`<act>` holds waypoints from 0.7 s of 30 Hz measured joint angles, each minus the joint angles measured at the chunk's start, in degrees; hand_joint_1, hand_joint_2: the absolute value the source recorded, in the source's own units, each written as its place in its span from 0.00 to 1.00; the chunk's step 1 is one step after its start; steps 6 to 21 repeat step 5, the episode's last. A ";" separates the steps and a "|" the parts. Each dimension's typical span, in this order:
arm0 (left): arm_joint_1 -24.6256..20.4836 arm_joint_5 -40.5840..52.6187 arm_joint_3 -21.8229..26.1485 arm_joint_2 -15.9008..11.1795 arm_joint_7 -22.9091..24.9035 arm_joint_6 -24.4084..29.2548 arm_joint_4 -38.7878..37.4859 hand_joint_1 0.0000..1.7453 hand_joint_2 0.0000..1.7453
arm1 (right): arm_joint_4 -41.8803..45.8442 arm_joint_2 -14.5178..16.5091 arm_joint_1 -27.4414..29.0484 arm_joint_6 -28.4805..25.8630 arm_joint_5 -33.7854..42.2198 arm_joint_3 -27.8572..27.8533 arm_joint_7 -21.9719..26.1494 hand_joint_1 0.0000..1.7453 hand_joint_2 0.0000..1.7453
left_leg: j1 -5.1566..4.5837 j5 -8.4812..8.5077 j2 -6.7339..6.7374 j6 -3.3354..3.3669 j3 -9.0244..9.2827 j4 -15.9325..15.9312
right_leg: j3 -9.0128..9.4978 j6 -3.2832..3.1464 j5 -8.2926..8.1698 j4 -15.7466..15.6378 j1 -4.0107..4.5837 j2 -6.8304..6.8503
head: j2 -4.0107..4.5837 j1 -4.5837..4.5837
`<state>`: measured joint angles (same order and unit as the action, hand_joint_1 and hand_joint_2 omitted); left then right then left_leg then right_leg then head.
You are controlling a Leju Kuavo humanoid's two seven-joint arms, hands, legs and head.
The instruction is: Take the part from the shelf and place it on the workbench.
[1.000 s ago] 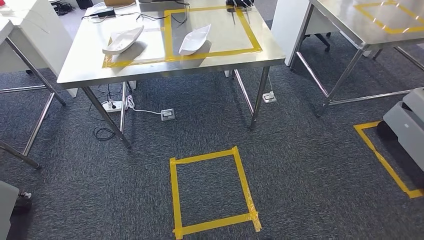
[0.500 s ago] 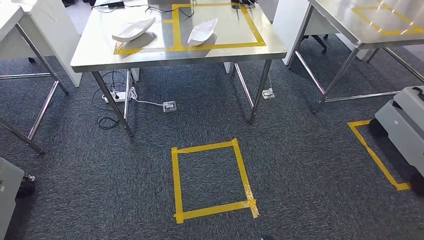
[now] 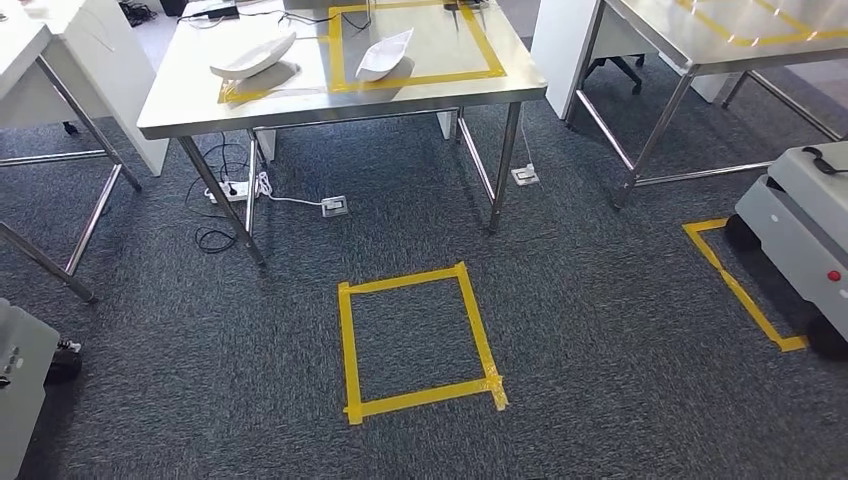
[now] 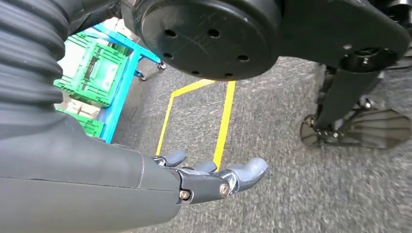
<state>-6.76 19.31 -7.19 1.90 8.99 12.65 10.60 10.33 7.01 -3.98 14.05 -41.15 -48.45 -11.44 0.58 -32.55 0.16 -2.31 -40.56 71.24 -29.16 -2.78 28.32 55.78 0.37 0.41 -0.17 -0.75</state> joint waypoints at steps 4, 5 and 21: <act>1.86 -0.18 0.00 -0.24 -0.27 -0.49 -0.38 0.00 1.00 | 1.67 -0.11 0.03 0.00 1.26 1.21 0.41 0.00 1.00 | 0.29 2.95 0.04 -0.53 5.44 -2.99 | -2.61 0.67 -1.10 1.42 -0.38 0.26 | 0.00 -0.01; 2.24 -0.32 0.00 -0.26 -0.34 -0.61 -0.44 0.00 1.00 | 2.08 -0.14 0.04 0.00 1.63 1.58 0.53 0.00 1.00 | 0.34 3.56 0.05 -0.56 7.04 -5.14 | -2.89 0.80 -1.18 1.67 -0.46 0.23 | 0.00 -0.01; 2.24 -0.32 0.00 -0.26 -0.34 -0.61 -0.44 0.00 1.00 | 2.08 -0.14 0.04 0.00 1.63 1.58 0.53 0.00 1.00 | 0.34 3.56 0.05 -0.56 7.04 -5.14 | -2.89 0.80 -1.18 1.67 -0.46 0.23 | 0.00 -0.01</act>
